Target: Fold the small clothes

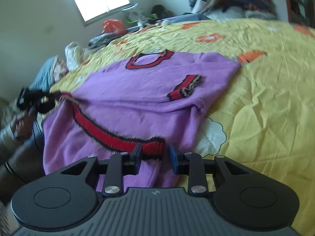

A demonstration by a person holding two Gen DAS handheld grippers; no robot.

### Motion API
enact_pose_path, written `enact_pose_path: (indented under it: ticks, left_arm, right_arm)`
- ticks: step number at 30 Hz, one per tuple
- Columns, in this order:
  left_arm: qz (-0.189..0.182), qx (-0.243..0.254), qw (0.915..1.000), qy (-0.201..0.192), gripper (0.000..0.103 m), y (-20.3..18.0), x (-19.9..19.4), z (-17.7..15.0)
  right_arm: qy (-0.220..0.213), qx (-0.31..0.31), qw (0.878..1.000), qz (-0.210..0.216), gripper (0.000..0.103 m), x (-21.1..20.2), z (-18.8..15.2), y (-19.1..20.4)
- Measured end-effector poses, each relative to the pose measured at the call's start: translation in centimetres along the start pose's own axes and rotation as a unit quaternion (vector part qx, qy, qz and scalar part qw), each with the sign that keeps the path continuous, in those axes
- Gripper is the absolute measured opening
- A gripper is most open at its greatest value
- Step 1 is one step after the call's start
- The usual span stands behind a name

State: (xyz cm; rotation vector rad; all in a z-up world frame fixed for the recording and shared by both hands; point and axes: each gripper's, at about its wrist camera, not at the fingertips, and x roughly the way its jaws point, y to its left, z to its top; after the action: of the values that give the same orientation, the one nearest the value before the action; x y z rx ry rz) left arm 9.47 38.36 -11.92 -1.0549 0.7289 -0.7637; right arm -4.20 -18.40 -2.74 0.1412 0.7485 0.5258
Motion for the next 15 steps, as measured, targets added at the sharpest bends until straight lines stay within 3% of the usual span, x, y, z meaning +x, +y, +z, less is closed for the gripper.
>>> enact_pose_path:
  ticks: [3, 6, 13, 14, 15]
  left_arm:
    - [-0.001, -0.008, 0.9999, -0.014, 0.002, 0.1, -0.8, -0.3]
    - [-0.006, 0.008, 0.9998, -0.015, 0.002, -1.0, -1.3, -0.6]
    - [0.012, 0.049, 0.9986, 0.018, 0.004, -2.7, 0.3, 0.0]
    - [0.021, 0.061, 0.9976, 0.027, 0.009, -3.0, 0.4, 0.1]
    - [0.038, 0.077, 0.9957, 0.033, 0.032, -3.5, 0.4, 0.2]
  right_arm:
    - [-0.016, -0.057, 0.998, -0.03, 0.005, -0.9, -0.3, 2.4]
    - [-0.035, -0.086, 0.995, -0.02, 0.004, -1.9, 0.7, 4.2]
    - [-0.043, -0.113, 0.992, -0.02, 0.004, -1.7, 2.7, 4.9]
    - [-0.042, -0.11, 0.993, -0.023, 0.004, -1.5, 2.5, 4.6]
    - [-0.041, -0.106, 0.993, -0.025, 0.004, -1.3, 2.3, 4.3]
